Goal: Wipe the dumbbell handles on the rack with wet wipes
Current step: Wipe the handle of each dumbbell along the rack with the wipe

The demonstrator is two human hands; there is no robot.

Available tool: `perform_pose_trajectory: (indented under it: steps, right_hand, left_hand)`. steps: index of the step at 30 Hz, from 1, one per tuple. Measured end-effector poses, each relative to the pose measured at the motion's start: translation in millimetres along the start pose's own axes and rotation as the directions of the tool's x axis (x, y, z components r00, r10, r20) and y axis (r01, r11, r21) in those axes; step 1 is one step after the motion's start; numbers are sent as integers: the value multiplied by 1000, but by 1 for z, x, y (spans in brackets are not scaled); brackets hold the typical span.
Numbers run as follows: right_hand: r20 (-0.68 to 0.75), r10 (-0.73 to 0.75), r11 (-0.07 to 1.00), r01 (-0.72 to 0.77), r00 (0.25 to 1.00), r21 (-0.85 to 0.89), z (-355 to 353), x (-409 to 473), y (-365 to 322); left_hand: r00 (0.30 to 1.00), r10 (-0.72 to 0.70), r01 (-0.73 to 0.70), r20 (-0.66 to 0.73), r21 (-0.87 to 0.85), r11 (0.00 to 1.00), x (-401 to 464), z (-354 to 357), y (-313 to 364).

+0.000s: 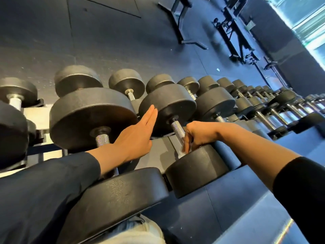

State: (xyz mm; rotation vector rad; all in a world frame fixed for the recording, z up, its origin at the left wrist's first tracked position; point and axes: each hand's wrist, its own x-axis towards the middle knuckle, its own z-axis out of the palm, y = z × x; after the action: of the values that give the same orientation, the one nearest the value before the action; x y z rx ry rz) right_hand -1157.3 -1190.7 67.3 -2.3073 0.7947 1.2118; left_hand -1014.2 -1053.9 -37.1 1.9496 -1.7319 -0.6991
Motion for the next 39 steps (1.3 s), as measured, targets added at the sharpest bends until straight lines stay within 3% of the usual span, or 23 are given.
perform_pose_trajectory:
  steps: [2, 3, 5, 7, 13, 19, 23, 26, 30, 33, 39]
  right_hand:
    - [-63, -21, 1000, 21, 998, -2, 0, 2, 1]
    - [-168, -41, 999, 38, 985, -20, 0, 4, 3]
    - [-436, -74, 996, 43, 897, -79, -1, 10, 10]
    - [-579, -72, 994, 13, 812, -105, -1, 13, 14]
    - [-471, -27, 987, -53, 882, -154, -2, 18, 11]
    - [-237, 32, 992, -2, 971, 125, 1, -4, 19]
    - [-213, -37, 990, 64, 976, 123, 0, 0, 30]
    - [-357, -95, 985, 140, 929, 104, -8, 10, 44]
    - [-548, -256, 963, 257, 796, -76, -20, 28, 66]
    - [-554, -395, 916, 357, 733, -180, -15, 43, 81]
    - [-562, -564, 806, 550, 605, -216, -7, 61, 101]
  left_hand:
    - [1000, -2, 2, -4, -9, 1000, 1, 0, 1]
    - [1000, -2, 2, -8, -16, 1000, 1, 0, 1]
    - [1000, 1, -2, -25, -34, 999, 2, 2, 2]
    - [999, 1, -3, -39, -45, 999, 3, 4, 2]
    - [999, -4, 3, -47, -29, 1000, 3, 2, 5]
    - [999, -5, 4, -33, -12, 1000, 3, -2, 7]
    - [1000, 23, -23, 4, 0, 1000, 2, -10, 8]
    - [999, 15, -16, 31, 15, 1000, 4, -21, 10]
    - [998, -58, 54, 26, 130, 990, 12, -41, 31]
    - [991, -129, 130, -15, 111, 985, 25, -42, 66]
    - [943, -295, 306, -154, 54, 950, 52, -6, 123]
